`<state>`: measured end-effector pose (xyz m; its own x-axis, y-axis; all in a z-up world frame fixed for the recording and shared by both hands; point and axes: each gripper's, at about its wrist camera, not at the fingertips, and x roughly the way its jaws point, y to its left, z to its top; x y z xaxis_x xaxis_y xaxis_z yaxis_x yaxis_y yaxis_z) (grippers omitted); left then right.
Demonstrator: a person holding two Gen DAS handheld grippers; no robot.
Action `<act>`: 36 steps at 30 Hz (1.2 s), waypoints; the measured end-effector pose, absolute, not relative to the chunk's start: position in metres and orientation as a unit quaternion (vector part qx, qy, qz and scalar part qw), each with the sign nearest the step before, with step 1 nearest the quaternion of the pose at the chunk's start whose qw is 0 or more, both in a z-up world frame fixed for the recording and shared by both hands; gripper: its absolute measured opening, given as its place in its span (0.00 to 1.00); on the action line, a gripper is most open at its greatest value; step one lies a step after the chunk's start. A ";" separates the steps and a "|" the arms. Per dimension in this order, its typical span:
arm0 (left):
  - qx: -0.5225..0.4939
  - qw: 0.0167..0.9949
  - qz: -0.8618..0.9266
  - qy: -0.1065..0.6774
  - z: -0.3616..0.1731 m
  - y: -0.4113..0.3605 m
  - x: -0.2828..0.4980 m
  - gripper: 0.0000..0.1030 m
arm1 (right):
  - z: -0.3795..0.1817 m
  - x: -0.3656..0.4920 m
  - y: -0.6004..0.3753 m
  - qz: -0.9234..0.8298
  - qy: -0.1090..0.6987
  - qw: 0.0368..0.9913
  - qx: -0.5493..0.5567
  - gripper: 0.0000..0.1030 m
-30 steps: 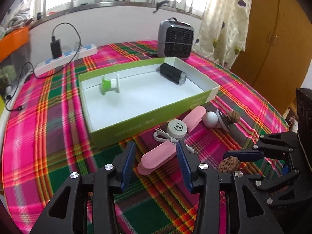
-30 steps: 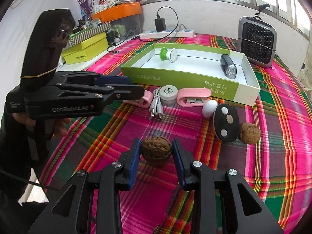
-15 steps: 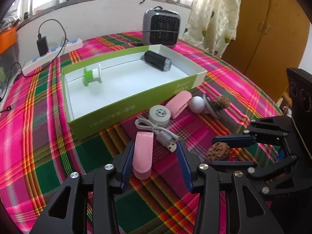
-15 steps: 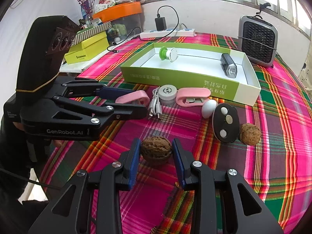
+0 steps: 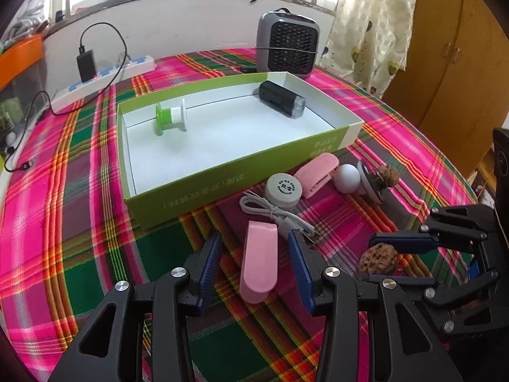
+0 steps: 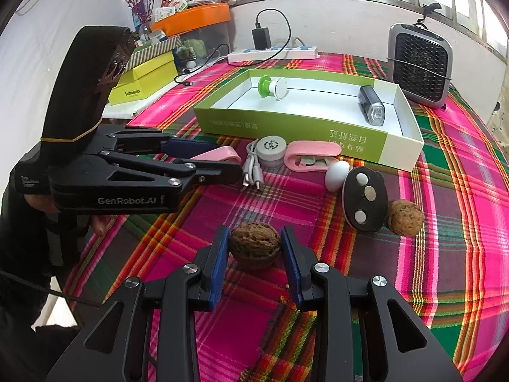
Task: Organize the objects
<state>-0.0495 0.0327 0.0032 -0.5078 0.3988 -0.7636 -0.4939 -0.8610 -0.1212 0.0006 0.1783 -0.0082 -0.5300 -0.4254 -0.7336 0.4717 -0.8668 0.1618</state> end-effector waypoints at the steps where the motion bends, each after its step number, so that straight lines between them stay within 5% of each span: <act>1: -0.424 0.255 0.867 0.054 0.003 0.032 -0.050 0.40 | -0.008 0.001 0.178 -0.874 0.028 0.257 0.411 0.33; 25: -0.422 0.221 0.878 0.053 0.001 0.028 -0.053 0.15 | -0.007 0.001 0.180 -0.874 0.026 0.259 0.411 0.33; 36: -0.420 0.219 0.879 0.054 0.002 0.027 -0.053 0.15 | -0.008 0.001 0.180 -0.873 0.026 0.260 0.411 0.33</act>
<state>-0.0527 0.0271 0.0016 -0.5512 0.3399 -0.7620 -0.4309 -0.8980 -0.0889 0.0008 0.1804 -0.0077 -0.5273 -0.4322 -0.7315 0.4747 -0.8639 0.1683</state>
